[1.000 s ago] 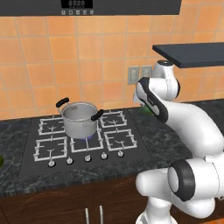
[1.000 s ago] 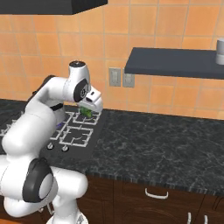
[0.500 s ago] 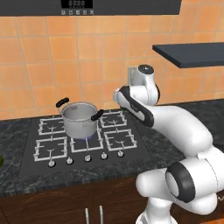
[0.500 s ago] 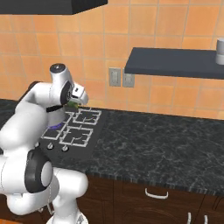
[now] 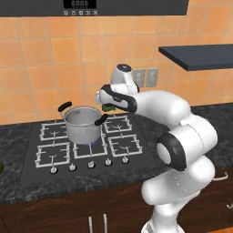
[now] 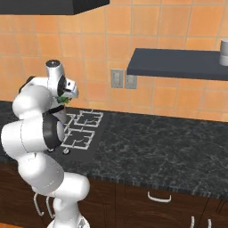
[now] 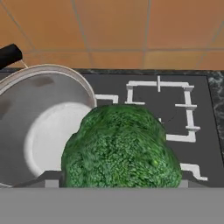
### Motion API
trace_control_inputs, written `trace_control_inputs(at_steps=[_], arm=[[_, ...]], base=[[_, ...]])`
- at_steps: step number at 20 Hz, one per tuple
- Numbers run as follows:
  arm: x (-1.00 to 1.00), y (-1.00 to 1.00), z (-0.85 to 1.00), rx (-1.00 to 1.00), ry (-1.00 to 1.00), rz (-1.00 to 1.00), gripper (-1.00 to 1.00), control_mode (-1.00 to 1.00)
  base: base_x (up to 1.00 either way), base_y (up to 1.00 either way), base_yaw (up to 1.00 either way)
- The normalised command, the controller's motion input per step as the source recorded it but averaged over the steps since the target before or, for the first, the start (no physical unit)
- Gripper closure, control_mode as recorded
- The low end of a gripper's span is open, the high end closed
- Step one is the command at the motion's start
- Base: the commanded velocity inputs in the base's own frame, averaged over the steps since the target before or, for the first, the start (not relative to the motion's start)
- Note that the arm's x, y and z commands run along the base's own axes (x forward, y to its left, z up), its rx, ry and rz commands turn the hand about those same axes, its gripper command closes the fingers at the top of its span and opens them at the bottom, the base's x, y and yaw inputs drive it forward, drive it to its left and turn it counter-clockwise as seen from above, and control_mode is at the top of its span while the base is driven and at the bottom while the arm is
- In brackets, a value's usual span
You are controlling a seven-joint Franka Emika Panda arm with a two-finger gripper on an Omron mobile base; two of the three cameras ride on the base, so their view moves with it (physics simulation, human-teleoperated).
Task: Put the lime and broccoli in the pot. Retrieve the spatula and lightly stir the vegetables in the pot.
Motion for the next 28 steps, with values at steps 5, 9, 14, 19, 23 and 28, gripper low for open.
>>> trace_control_inputs(at_steps=[5, 9, 14, 19, 23, 28], arm=[[0.55, 0.63, -0.02, -0.09, 0.08, 0.03, 1.0, -1.0], [0.1, 0.63, -0.32, -0.14, 0.06, 0.0, 1.0, -1.0], [0.0, 0.44, -0.39, -0.11, 0.01, 0.0, 1.0, -1.0], [0.0, 0.07, -0.44, -0.03, 0.0, 0.0, 1.0, -1.0], [0.0, 0.07, -0.5, -0.02, -0.02, 0.0, 1.0, -1.0], [-0.04, 0.04, -0.45, -0.02, -0.12, -0.02, 1.0, -1.0]], base=[[0.0, 0.0, 0.0], [0.0, 0.0, 0.0], [0.0, 0.0, 0.0], [0.0, 0.0, 0.0], [0.0, 0.0, 0.0], [0.0, 0.0, 0.0]])
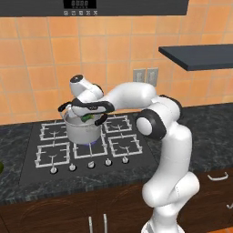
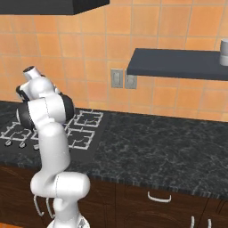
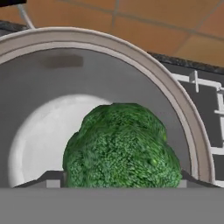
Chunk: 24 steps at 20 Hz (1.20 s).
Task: Put the lime and broccoli in the pot. Retrieve the spatula and lightly stir the vegetables in the pot.
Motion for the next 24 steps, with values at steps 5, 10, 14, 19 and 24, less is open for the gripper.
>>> trace_control_inputs(at_steps=[5, 10, 14, 19, 24], arm=[[-0.18, 0.04, -0.25, 0.0, -0.12, -0.05, 1.0, -1.0], [-0.02, 0.0, -0.08, 0.0, -0.01, -0.07, 1.0, -1.0], [0.0, 0.0, 0.01, 0.0, 0.0, -0.07, -1.0, -1.0], [0.0, 0.0, 0.27, 0.0, 0.0, -0.05, -1.0, -1.0], [0.03, 0.0, 0.5, 0.0, -0.03, -0.01, -1.0, -1.0]], base=[[0.0, 0.0, 0.0], [0.0, 0.0, 0.0], [0.0, 0.0, 0.0], [0.0, 0.0, 0.0], [0.0, 0.0, 0.0]])
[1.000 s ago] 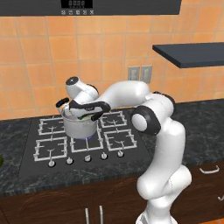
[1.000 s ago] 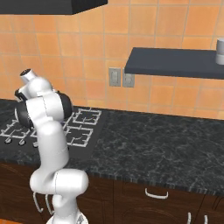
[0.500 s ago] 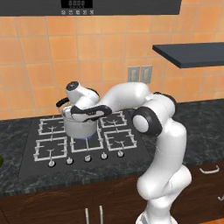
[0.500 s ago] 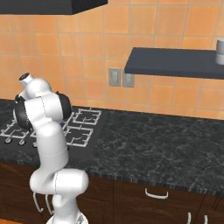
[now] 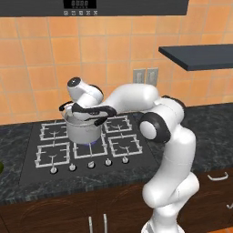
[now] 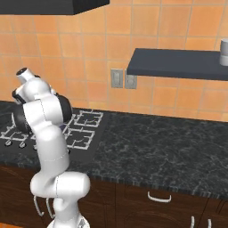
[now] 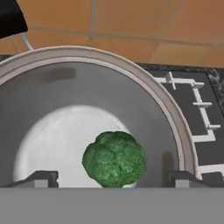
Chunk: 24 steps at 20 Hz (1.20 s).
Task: Put the lime and broccoli in the pot. Retrieve the spatula and lightly stir the vegetables in the pot.
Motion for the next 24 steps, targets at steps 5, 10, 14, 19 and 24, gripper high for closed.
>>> trace_control_inputs(at_steps=[5, 10, 14, 19, 24], arm=[[-0.02, 0.0, 0.43, 0.02, -0.01, 0.0, -1.0, -1.0], [-0.74, -0.48, 0.51, 0.1, 0.0, 0.0, -1.0, -1.0], [-1.0, -1.0, 0.21, 0.27, -0.25, 0.0, -1.0, -1.0], [-1.0, -1.0, 0.07, 0.3, -0.19, 0.04, -1.0, -1.0], [-0.99, -1.0, 0.01, 0.3, -0.05, 0.07, -1.0, -1.0]], base=[[0.0, 0.0, 0.0], [0.0, 0.0, 0.0], [0.0, 0.0, 0.0], [0.0, 0.0, 0.0], [0.0, 0.0, 0.0]])
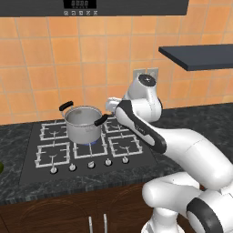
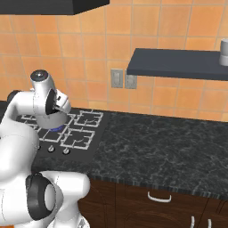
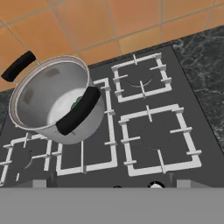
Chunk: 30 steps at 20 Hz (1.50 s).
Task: Put the lime and broccoli in the pot. Retrieve the spatula and lightly stir the vegetables in the pot.
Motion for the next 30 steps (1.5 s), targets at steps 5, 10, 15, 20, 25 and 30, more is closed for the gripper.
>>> trace_control_inputs(at_steps=[5, 10, 15, 20, 25, 30], arm=[[-0.32, -0.7, 0.0, -0.02, 0.12, 0.0, -1.0, -1.0], [-0.1, -0.53, 0.32, -0.01, 0.08, -0.01, -1.0, -1.0], [-0.22, -0.13, 0.5, -0.01, 0.17, -0.04, -1.0, -1.0], [-0.48, -0.12, 0.71, -0.04, 0.3, 0.0, -1.0, -1.0], [-0.65, -0.28, 0.36, -0.01, 0.34, -0.12, -1.0, -1.0], [-0.04, -0.03, 0.06, 0.0, 0.09, -0.04, -1.0, -1.0]], base=[[0.0, 0.0, 0.0], [0.0, 0.0, 0.0], [0.0, 0.0, 0.0], [0.0, 0.0, 0.0], [0.0, 0.0, 0.0], [0.0, 0.0, 0.0]])
